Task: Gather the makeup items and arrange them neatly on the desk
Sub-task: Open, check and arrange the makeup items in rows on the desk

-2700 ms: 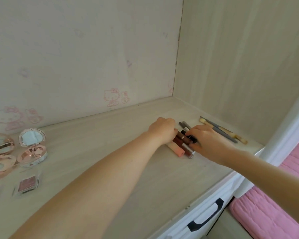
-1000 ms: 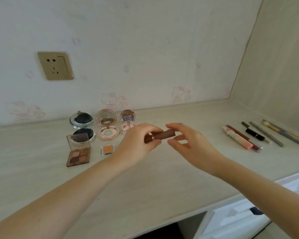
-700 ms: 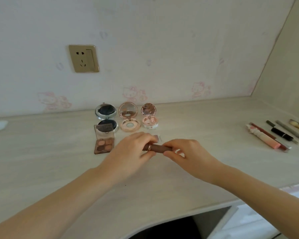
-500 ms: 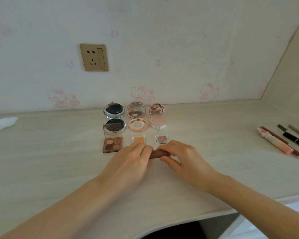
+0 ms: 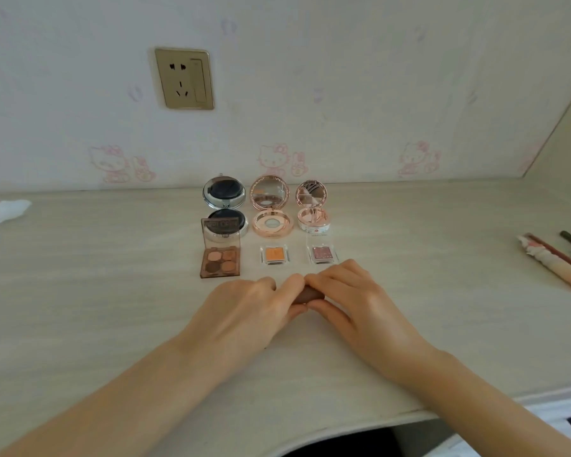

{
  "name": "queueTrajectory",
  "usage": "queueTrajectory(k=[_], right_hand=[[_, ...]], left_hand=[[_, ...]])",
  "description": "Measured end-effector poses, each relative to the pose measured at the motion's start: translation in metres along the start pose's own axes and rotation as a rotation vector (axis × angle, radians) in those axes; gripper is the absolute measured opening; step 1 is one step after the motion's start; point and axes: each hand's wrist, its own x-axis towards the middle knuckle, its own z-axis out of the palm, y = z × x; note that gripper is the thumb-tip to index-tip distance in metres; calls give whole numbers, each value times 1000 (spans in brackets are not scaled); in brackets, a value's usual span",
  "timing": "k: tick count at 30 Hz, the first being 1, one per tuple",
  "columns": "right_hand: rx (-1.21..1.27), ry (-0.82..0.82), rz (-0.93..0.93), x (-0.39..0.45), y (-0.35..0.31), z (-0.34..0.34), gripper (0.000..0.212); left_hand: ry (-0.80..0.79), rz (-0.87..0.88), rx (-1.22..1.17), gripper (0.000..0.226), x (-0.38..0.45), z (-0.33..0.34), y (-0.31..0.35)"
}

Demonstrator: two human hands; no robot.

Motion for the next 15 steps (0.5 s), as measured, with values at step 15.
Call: queueTrajectory(k=[15], right_hand=[[350, 87, 259, 0, -7, -12, 20]], left_hand=[[-82, -255, -572, 22, -10, -12, -5]])
